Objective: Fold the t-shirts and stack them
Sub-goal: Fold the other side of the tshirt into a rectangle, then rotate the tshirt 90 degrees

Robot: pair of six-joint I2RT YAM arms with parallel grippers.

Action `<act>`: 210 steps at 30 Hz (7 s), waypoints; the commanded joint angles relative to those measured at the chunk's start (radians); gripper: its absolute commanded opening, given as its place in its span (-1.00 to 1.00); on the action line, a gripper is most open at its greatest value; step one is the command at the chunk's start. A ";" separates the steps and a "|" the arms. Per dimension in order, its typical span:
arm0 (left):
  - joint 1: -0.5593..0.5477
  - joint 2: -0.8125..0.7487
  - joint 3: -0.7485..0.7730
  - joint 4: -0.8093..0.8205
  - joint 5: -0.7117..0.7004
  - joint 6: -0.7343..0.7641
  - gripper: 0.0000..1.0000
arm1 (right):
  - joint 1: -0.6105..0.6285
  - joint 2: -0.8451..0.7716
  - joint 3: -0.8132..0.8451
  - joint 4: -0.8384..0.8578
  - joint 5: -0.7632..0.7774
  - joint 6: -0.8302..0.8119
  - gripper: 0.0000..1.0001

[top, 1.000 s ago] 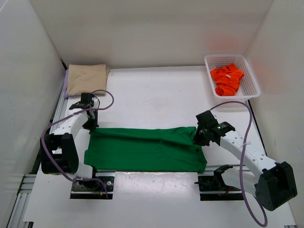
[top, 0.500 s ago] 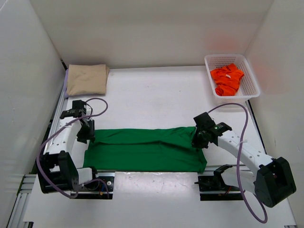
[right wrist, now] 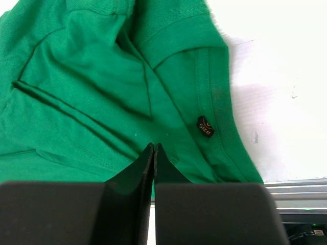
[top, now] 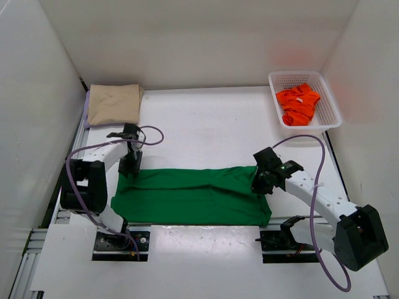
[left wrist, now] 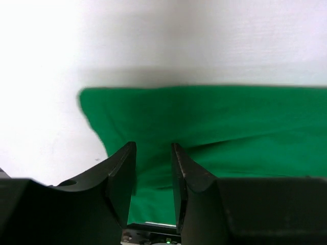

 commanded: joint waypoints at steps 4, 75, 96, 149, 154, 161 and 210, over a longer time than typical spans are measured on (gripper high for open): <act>-0.075 -0.027 -0.142 0.035 -0.139 0.000 -0.12 | 0.004 -0.020 0.030 -0.041 0.071 -0.005 -1.00; -0.781 0.493 0.825 -0.106 0.473 0.000 -0.79 | -0.078 0.070 -0.070 0.032 -0.045 0.024 -1.00; -0.801 0.317 0.500 -0.065 0.556 0.000 -0.79 | 0.039 -0.156 -0.107 -0.045 -0.048 0.053 -1.00; -0.105 0.074 0.175 -0.211 0.632 0.000 0.11 | 0.314 0.106 -0.136 0.351 -0.291 -0.238 -1.00; 0.064 0.042 0.166 -0.180 0.457 0.000 0.11 | 0.376 0.086 -0.136 0.317 -0.182 -0.216 -1.00; 0.202 -0.025 0.128 -0.131 0.182 0.000 0.11 | 0.367 0.085 -0.013 0.175 -0.036 -0.161 -1.00; 0.406 -0.024 0.080 -0.053 0.289 0.000 0.55 | -0.107 0.841 0.818 -0.095 0.090 -0.087 -1.00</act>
